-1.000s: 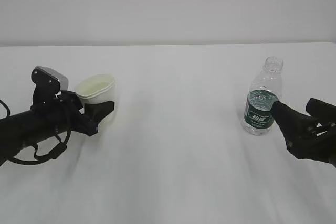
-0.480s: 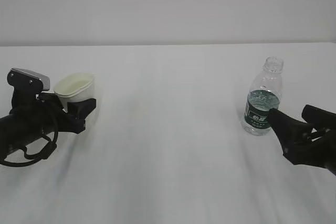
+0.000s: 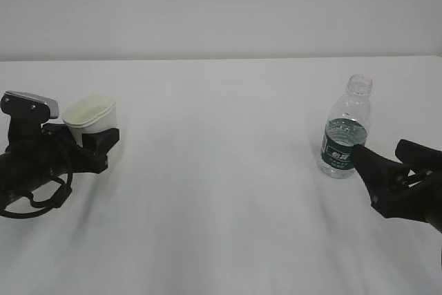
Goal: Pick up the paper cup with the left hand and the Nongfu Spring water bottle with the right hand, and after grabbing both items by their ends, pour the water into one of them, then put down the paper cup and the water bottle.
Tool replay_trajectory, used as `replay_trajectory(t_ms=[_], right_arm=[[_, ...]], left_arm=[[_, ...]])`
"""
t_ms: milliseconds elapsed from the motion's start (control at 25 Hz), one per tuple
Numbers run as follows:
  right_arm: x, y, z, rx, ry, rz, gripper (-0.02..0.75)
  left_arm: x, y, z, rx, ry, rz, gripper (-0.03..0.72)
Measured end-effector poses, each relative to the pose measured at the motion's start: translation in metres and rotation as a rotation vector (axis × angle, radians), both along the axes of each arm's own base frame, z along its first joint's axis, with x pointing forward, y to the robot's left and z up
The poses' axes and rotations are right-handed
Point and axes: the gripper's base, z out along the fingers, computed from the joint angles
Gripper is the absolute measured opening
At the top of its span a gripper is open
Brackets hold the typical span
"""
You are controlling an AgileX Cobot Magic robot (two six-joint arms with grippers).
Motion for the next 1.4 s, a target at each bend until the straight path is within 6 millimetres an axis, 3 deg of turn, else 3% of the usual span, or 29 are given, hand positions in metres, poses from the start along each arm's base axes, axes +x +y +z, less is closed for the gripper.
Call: replay_trajectory(t_ms=[440,960,1400], right_arm=[[0.000,0.000,0.000,0.000,0.000,0.000,0.594],[0.000,0.000,0.000,-0.001,0.000,0.004,0.593],[0.000,0.000,0.000,0.001,0.001,0.003,0.593]], left_arm=[[0.012,0.000,0.005,0.024,-0.052,0.019,0.414],[0.015,-0.001,-0.023,0.044,0.012,0.010,0.412],[0.019,-0.003,-0.027,0.046,0.004,-0.008,0.412]])
